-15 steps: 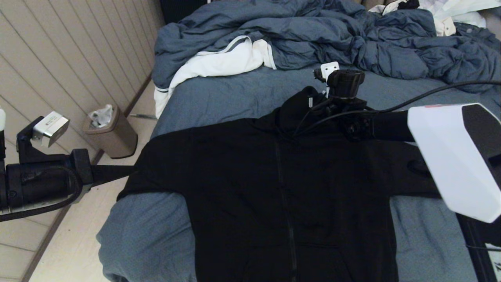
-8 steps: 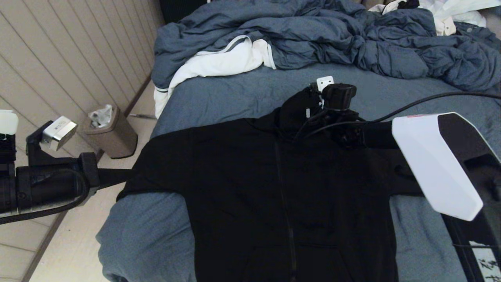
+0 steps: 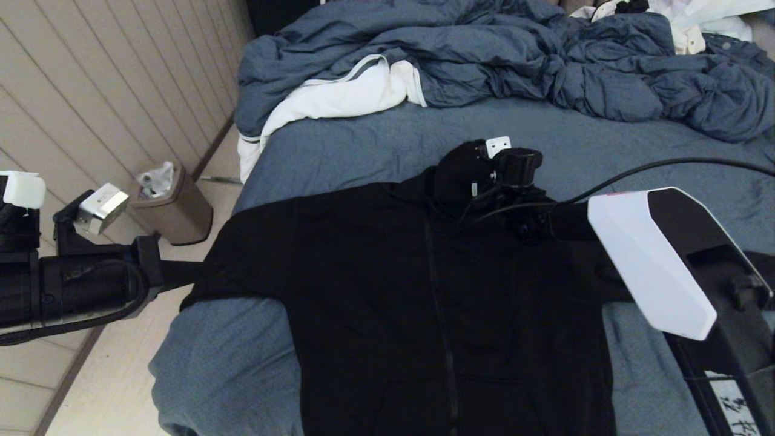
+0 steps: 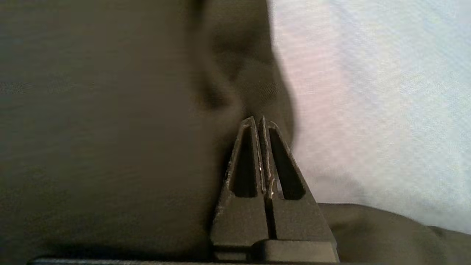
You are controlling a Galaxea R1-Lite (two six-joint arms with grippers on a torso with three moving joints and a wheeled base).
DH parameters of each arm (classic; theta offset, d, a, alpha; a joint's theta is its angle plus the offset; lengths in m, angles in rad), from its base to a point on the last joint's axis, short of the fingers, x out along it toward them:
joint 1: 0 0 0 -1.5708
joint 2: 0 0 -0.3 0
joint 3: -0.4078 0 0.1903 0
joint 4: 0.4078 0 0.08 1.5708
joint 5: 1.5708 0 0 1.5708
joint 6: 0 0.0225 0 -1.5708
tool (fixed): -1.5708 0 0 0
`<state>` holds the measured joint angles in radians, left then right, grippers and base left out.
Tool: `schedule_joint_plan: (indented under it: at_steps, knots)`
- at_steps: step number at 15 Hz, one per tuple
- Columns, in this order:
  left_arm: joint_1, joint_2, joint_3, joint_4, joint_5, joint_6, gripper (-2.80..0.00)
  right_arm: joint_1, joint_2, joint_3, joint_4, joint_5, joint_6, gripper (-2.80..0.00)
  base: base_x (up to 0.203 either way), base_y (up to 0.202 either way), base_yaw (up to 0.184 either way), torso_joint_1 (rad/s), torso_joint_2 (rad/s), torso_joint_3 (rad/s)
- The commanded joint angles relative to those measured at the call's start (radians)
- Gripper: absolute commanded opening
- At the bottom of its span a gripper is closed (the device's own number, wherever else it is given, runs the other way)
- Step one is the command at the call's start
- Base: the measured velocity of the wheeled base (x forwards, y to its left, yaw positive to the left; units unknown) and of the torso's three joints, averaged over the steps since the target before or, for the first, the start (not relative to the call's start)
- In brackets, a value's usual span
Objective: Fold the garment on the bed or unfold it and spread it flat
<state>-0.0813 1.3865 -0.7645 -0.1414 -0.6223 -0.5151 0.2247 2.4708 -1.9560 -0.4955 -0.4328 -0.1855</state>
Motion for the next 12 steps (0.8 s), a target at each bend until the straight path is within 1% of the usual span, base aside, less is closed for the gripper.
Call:
schedule_joint_plan:
  at_steps: [1, 4, 7, 12]
  knots:
    - [0.000, 0.003, 0.001, -0.001, -0.004, -0.003, -2.80, -0.001, 0.010, 0.000, -0.003, -0.003, -0.002, -2.80, 0.000, 0.000, 0.000, 0.000, 0.00, 0.000]
    - [0.000, 0.003, 0.001, -0.001, -0.004, -0.005, -2.80, -0.004, 0.010, 0.000, -0.012, -0.007, -0.003, -2.80, 0.000, 0.000, 0.000, 0.000, 0.00, 0.000]
    - [0.000, 0.002, 0.002, -0.001, -0.004, -0.009, -2.80, -0.015, 0.000, -0.008, -0.028, -0.037, -0.009, -2.80, 0.000, 0.000, 0.000, 0.000, 0.00, 0.000]
    - [-0.002, 0.000, 0.004, -0.001, -0.004, -0.013, -2.80, -0.065, -0.026, -0.008, -0.044, -0.071, -0.008, -2.80, 0.000, 0.000, 0.000, 0.000, 0.00, 0.000]
